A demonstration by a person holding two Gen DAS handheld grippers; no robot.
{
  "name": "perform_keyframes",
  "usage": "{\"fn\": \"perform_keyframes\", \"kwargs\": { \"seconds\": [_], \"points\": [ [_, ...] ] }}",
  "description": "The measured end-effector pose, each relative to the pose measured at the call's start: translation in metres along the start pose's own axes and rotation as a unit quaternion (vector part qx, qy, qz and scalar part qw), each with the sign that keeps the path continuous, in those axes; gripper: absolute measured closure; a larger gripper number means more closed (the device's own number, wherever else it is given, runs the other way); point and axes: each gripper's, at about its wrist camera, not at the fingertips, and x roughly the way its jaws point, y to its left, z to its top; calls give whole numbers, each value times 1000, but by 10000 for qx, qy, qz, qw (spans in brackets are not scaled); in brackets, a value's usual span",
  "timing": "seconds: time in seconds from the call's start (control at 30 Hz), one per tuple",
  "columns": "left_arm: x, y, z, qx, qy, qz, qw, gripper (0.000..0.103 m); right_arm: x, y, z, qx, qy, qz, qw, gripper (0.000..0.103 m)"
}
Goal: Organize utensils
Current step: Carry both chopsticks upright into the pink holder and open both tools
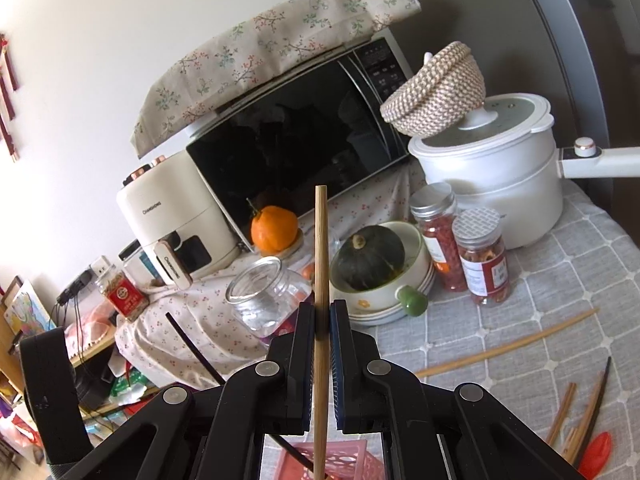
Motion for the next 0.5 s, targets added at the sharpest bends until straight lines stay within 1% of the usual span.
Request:
{"fn": "perform_keyframes", "kwargs": {
  "seconds": [0.1, 0.33, 0.43, 0.5],
  "points": [
    [-2, 3, 1, -73, 1, -57, 10000, 96, 11, 3, -6, -181, 85, -158, 9997, 97],
    [-8, 5, 0, -85, 105, -80, 9999, 91, 37, -1, -24, -363, 501, -344, 9975, 96],
    [-13, 5, -1, -52, 83, -78, 9999, 86, 44, 0, -29, -438, 612, -395, 9964, 96],
    [-15, 4, -1, 6, 46, -53, 10000, 77, 47, -1, -32, -466, 679, -436, 9956, 94]
  ]
}}
